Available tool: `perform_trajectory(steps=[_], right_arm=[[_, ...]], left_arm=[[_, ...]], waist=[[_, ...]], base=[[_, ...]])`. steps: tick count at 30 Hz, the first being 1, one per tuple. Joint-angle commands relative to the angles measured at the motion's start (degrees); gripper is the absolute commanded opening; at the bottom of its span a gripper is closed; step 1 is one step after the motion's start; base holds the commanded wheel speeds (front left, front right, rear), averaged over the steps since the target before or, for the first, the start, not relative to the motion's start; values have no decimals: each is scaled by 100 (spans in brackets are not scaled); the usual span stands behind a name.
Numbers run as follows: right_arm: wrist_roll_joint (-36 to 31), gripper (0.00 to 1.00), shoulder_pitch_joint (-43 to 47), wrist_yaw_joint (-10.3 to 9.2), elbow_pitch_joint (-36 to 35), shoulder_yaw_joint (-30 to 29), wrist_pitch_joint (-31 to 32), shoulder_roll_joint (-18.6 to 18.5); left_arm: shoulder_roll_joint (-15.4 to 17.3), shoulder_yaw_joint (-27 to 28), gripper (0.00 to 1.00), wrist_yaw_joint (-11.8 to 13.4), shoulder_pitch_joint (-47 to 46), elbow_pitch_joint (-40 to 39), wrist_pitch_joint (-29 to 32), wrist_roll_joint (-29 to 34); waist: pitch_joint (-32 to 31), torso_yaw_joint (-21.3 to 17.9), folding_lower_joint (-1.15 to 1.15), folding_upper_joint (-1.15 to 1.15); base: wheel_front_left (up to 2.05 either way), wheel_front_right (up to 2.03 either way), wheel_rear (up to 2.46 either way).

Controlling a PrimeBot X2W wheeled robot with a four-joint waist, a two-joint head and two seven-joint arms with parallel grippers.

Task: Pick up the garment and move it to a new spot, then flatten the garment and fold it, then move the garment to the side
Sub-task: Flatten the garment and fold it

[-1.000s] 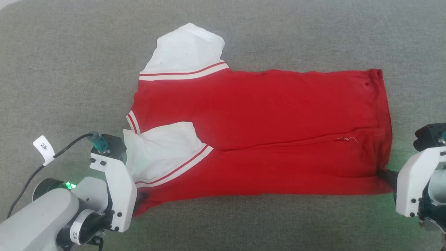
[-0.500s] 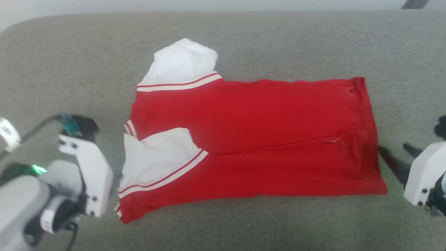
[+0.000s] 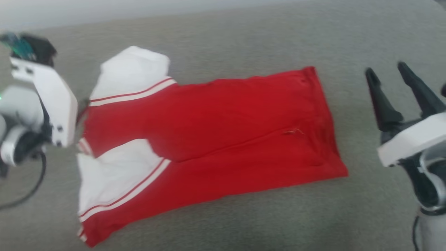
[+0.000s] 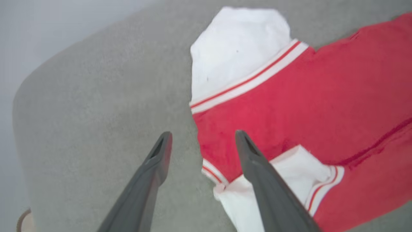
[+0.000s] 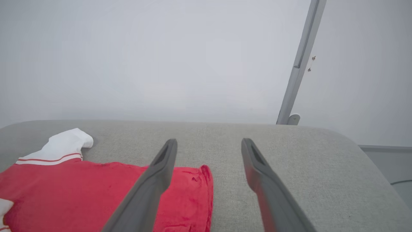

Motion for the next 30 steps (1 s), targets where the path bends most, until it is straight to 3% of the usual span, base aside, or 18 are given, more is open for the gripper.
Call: perform_trajectory(steps=[1, 11, 22, 29, 30], right_arm=[[-64, 100, -107, 1, 62, 112, -265, 58], [-33, 100, -414, 0, 686, 723, -1114, 341], [112, 100, -675, 0, 975, 960, -1335, 339], [218, 100, -853, 0, 1098, 1098, -1168, 247], [228, 100, -892, 0, 1098, 1095, -1132, 240]], left_arm=[[-112, 20, 100, -131, -230, 234, -75, 102], [-590, -73, 100, -985, -1507, 1992, -13, 389], [-885, -252, 100, -1346, -2182, 3333, 169, 576], [-1207, -327, 100, -1357, -2179, 4203, 297, 463], [-1266, -374, 56, -1385, -2148, 4303, 349, 456]], waist=[[155, -325, 0, 0], [646, -1025, 0, 0], [1062, -1269, 0, 0], [1232, -1239, 0, 0], [1249, -1221, 0, 0]], base=[[0, 0, 0], [0, 0, 0], [0, 0, 0], [0, 0, 0], [0, 0, 0]])
